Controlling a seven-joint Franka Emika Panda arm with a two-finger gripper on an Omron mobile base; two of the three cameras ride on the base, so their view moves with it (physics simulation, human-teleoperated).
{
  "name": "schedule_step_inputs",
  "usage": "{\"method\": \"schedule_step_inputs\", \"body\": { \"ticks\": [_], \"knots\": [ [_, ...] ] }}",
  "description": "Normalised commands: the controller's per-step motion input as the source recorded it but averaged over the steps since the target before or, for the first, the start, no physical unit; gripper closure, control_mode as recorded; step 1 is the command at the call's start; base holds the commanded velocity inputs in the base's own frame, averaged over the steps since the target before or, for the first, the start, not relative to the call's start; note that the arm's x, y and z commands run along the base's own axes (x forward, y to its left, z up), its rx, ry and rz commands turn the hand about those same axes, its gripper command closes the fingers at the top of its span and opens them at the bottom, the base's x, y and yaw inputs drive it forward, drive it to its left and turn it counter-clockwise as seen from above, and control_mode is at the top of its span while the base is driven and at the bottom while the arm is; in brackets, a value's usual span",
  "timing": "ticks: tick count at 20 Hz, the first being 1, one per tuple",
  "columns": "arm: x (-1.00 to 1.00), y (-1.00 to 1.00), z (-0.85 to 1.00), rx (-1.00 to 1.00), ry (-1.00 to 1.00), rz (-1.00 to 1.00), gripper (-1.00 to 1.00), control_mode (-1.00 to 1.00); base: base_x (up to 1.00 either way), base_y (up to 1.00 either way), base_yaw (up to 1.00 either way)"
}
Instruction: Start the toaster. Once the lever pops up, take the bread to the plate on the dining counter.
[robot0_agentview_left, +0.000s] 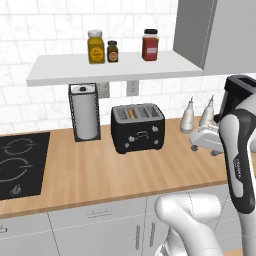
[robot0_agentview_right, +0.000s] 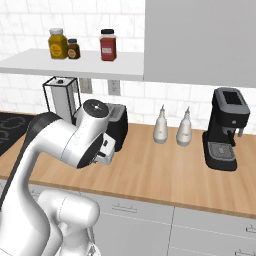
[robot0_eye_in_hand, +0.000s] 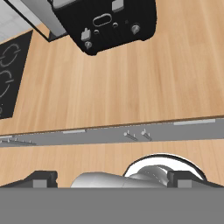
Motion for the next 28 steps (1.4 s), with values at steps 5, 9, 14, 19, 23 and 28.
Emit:
{"method": "schedule_step_inputs", "body": {
  "ticks": [5, 9, 14, 19, 23, 28],
  "knots": [
    [0.00, 0.00, 0.00, 0.00, 0.00, 0.00, -1.00, -1.00, 0.00, 0.00, 0.00],
    [0.00, 0.00, 0.00, 0.00, 0.00, 0.00, -1.00, -1.00, 0.00, 0.00, 0.00],
    [0.00, 0.00, 0.00, 0.00, 0.00, 0.00, -1.00, -1.00, 0.00, 0.00, 0.00],
    [0.00, 0.00, 0.00, 0.00, 0.00, 0.00, -1.00, -1.00, 0.00, 0.00, 0.00],
    [0.00, 0.00, 0.00, 0.00, 0.00, 0.00, -1.00, -1.00, 0.00, 0.00, 0.00],
    [0.00, 0.00, 0.00, 0.00, 0.00, 0.00, -1.00, -1.00, 0.00, 0.00, 0.00]
  ]
}}
